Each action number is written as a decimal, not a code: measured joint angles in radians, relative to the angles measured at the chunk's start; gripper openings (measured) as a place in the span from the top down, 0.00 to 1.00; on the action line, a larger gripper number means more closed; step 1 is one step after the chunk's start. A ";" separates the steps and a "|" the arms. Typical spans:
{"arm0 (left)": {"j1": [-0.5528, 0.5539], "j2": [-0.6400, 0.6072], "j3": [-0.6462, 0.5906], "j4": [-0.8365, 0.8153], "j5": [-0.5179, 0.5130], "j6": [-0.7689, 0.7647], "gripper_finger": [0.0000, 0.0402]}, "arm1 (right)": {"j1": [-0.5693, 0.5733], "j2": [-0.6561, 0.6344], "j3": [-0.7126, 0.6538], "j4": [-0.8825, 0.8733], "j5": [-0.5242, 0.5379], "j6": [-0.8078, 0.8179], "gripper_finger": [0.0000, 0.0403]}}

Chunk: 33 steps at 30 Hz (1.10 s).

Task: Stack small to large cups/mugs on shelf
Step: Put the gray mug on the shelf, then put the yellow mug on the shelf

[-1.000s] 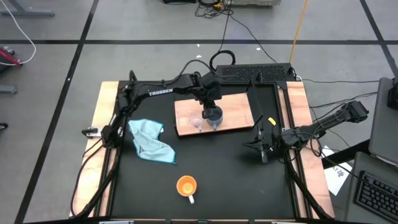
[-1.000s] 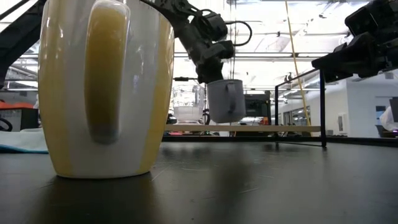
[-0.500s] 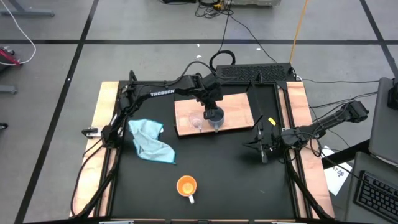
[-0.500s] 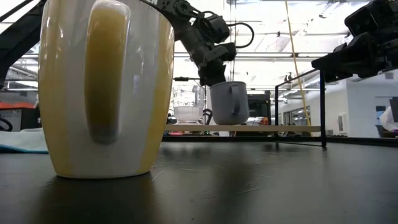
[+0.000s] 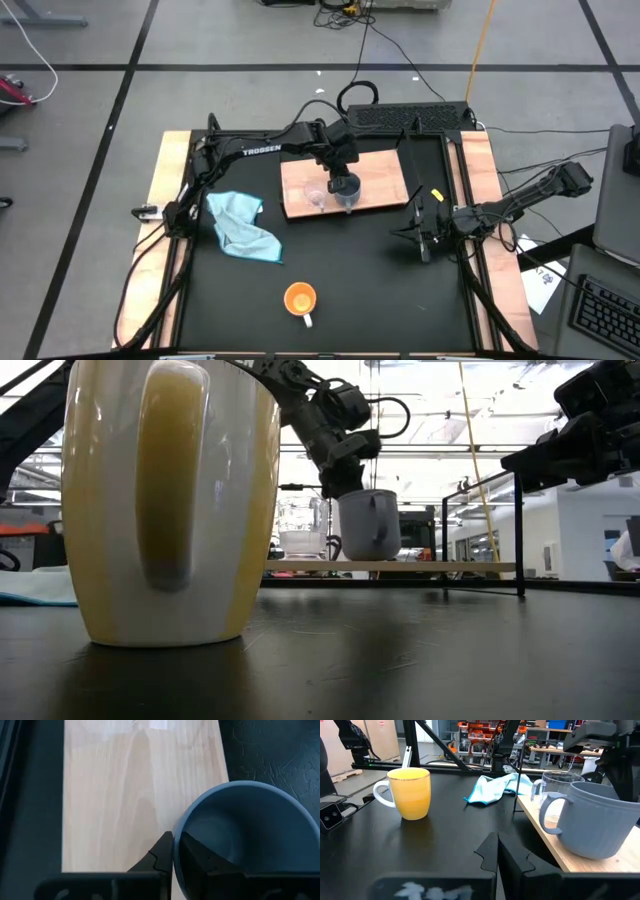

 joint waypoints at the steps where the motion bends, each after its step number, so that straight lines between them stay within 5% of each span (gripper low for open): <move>1: -0.002 0.001 0.000 0.001 0.000 0.000 0.93 | 0.000 0.000 0.000 0.000 0.000 0.000 1.00; 12: -0.024 0.001 0.000 0.003 -0.025 0.024 0.91 | 0.000 0.000 0.000 0.000 0.000 0.000 1.00; 33: -0.030 0.001 0.007 0.040 -0.054 0.019 0.59 | 0.000 0.000 0.000 -0.001 0.000 0.019 1.00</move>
